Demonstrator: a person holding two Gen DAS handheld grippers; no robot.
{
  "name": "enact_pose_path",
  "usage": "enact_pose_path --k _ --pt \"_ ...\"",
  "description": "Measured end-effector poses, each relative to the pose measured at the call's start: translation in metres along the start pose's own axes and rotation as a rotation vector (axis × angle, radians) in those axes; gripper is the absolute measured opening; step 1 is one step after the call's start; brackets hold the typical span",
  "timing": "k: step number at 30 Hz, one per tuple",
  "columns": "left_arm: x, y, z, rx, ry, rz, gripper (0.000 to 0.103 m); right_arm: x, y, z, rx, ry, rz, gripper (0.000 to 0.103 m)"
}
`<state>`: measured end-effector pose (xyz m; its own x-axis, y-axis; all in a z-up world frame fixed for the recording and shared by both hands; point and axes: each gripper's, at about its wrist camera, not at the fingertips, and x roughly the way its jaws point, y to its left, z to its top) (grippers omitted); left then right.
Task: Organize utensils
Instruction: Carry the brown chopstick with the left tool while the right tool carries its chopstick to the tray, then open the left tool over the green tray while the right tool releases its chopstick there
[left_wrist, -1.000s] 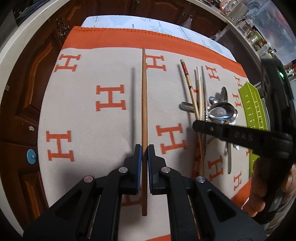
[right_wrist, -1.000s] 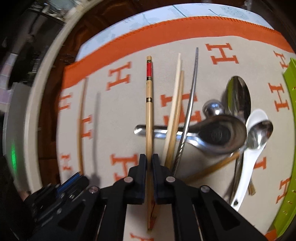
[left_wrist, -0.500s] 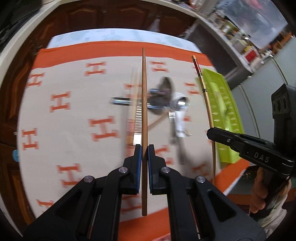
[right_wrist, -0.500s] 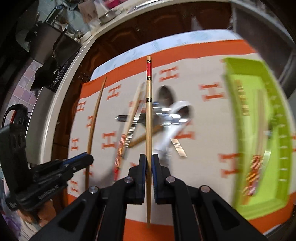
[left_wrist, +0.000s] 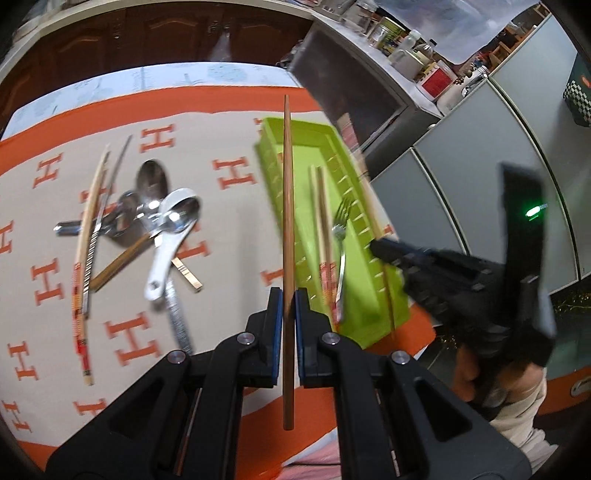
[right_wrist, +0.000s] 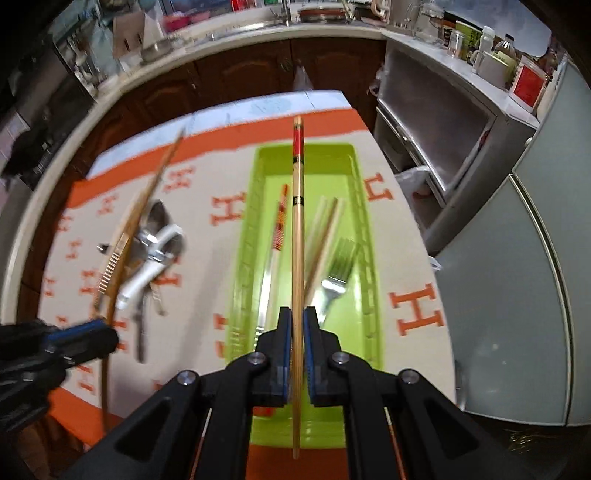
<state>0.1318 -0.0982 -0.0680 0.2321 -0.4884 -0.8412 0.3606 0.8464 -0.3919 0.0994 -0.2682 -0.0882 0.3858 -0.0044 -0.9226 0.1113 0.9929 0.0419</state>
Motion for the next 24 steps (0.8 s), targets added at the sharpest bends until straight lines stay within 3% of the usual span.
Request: enact_pose_path --k 6,15,24 --pt "0.024 -0.021 0.014 -0.014 0.015 0.003 0.004 0.022 -0.019 -0.007 0.052 0.048 0.028 0.007" --pt "0.066 -0.034 0.034 -0.055 0.06 -0.007 0.004 0.002 -0.063 -0.024 0.269 -0.049 0.107 0.007" --pt "0.1 -0.043 0.042 -0.09 0.088 0.015 0.004 -0.018 -0.085 -0.039 0.363 -0.108 0.092 0.007"
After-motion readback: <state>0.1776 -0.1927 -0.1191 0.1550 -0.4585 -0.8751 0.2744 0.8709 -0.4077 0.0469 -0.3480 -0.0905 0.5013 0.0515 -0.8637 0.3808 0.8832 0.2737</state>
